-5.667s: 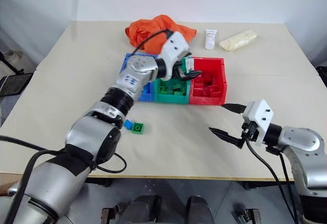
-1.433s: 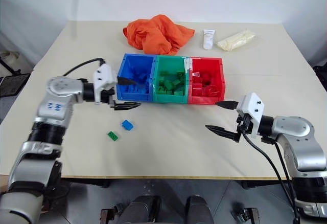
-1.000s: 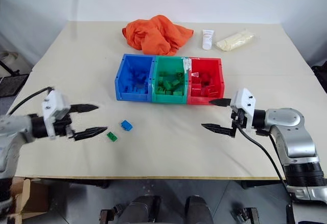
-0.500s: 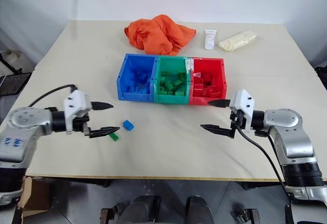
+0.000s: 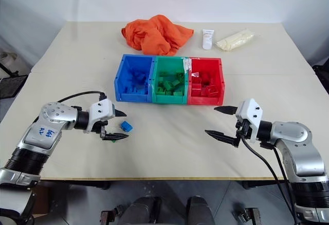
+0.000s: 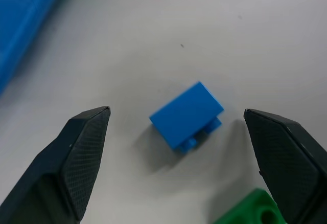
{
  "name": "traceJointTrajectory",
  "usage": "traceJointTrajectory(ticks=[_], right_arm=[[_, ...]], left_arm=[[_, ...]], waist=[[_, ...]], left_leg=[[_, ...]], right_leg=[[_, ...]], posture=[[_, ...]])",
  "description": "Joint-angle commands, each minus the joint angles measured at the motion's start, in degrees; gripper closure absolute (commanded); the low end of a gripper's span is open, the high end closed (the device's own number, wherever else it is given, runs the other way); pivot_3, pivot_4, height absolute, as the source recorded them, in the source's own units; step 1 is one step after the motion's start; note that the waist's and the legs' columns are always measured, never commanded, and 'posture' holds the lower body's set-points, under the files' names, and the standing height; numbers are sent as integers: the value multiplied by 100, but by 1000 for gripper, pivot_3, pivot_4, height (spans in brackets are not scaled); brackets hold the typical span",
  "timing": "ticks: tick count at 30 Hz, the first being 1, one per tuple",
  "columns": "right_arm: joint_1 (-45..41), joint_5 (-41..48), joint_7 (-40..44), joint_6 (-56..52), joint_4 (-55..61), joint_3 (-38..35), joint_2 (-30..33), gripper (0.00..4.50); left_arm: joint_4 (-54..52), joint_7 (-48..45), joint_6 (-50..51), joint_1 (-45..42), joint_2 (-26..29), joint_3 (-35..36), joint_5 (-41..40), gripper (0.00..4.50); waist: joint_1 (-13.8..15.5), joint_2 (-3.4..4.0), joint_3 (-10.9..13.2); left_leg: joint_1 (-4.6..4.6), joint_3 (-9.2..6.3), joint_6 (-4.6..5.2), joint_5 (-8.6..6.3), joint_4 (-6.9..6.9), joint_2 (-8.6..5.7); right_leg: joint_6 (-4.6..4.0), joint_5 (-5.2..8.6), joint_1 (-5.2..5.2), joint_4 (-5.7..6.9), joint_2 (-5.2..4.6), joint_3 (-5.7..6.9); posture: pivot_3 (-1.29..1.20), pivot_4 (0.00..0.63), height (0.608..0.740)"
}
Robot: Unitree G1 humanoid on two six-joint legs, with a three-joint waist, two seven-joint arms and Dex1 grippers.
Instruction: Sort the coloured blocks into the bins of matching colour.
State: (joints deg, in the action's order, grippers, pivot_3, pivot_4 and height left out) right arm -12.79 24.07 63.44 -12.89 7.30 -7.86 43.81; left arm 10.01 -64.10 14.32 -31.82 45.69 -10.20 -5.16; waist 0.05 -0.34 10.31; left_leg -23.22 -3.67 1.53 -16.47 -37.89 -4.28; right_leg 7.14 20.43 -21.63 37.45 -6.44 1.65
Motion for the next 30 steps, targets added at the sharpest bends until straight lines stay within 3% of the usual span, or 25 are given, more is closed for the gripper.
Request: traceJointTrajectory(ticks=[1,6,7,17,20,26,30], right_arm=[[45,130,-76,-27,243,-217,85,0],[38,129,-90,-24,223,-217,97,0],[21,124,-87,-20,206,-215,97,0],[-23,102,-67,25,145,-219,100,0],[-33,92,-71,40,131,-218,98,0],[-73,78,-103,59,119,-213,71,0],[16,85,-125,58,173,-282,107,0]], left_arm=[[40,-40,-171,-124,-48,44,38,1224],[117,18,-268,-165,-241,102,-21,2788],[106,14,-325,-180,-313,138,-77,2889],[391,676,-50,-1186,-955,596,-294,2889],[1142,1096,-257,-1833,-1122,660,-85,2889],[3622,2323,-1022,-3212,-1553,533,626,2889],[4024,2389,-1269,-3431,-1673,533,705,1551]], waist=[[0,0,0],[7,0,0],[6,0,0],[28,-2,1],[27,-2,1],[59,-5,3],[57,-6,3]], left_leg=[[0,0,0,0,0,-1],[0,0,1,0,-2,-2],[0,0,1,0,-2,-2],[-2,0,1,0,-7,-3],[-1,0,1,0,-8,-2],[-2,3,2,0,-15,-9],[-2,3,3,-1,-12,-9]], right_leg=[[0,0,0,0,0,-2],[0,0,1,2,0,-4],[0,0,1,1,0,-4],[1,0,2,3,0,1],[1,0,2,3,2,9],[5,-1,2,12,15,75],[6,-2,-3,22,9,98]], posture=[[0,150,740],[0,150,740],[0,150,740],[0,150,740],[0,150,740],[0,150,740],[0,150,740]])
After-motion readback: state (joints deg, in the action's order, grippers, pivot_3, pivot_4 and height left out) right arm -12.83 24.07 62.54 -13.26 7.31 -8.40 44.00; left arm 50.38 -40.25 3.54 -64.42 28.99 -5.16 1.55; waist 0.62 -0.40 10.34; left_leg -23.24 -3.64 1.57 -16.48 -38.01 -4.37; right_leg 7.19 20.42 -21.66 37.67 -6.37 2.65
